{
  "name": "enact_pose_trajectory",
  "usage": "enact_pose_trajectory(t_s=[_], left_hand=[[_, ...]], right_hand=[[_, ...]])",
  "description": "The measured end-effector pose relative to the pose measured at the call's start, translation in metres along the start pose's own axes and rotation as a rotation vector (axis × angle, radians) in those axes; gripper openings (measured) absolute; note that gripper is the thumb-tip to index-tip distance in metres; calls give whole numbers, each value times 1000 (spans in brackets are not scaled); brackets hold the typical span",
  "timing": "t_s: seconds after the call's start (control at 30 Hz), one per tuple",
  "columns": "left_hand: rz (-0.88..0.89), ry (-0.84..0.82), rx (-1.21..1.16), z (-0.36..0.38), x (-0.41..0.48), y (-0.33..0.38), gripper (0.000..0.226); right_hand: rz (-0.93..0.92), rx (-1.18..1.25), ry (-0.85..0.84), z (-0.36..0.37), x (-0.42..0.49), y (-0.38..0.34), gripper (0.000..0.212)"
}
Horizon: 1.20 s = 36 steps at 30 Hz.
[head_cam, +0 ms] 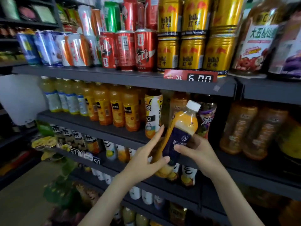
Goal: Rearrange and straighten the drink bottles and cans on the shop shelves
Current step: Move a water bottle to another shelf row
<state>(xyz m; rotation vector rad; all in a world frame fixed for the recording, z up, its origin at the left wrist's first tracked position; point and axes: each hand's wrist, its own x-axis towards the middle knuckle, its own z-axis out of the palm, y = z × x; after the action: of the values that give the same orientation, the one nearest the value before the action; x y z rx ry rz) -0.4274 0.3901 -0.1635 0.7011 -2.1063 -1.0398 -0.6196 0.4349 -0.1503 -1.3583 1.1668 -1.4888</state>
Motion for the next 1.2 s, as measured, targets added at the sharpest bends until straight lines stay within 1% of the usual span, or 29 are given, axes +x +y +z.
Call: enact_pose_trajectory(t_s=[0.1, 0.2, 0.33, 0.43, 0.53, 0.7, 0.83, 0.97, 1.03, 1.13, 1.2], left_hand=[[35, 102, 32, -1, 24, -11, 60], [13, 237, 151, 6, 54, -23, 57], [-9, 225, 192, 25, 81, -24, 75], [3, 223, 155, 38, 89, -23, 86], [52, 223, 139, 45, 97, -27, 100], [60, 247, 211, 54, 114, -34, 116], [58, 275, 278, 54, 117, -36, 113], [58, 283, 241, 49, 110, -31, 110], [93, 292, 235, 48, 102, -30, 111], [204, 289, 220, 44, 84, -30, 118], [253, 297, 181, 38, 69, -27, 112]], right_hand=[[21, -10, 172, -3, -5, 1, 38], [21, -49, 315, -8, -11, -2, 37], [-6, -43, 463, -11, -18, -7, 41], [-37, -17, 563, -11, -25, -9, 38], [-54, -62, 638, -12, -32, -11, 32], [-53, -183, 709, -13, -35, -10, 32], [-64, -225, 725, -11, -37, -10, 34], [-77, -272, 742, -5, -40, -9, 33], [-92, -288, 759, -3, -42, -7, 34], [-118, -271, 791, 2, -45, -3, 34], [-130, -269, 814, 4, -44, -2, 32]])
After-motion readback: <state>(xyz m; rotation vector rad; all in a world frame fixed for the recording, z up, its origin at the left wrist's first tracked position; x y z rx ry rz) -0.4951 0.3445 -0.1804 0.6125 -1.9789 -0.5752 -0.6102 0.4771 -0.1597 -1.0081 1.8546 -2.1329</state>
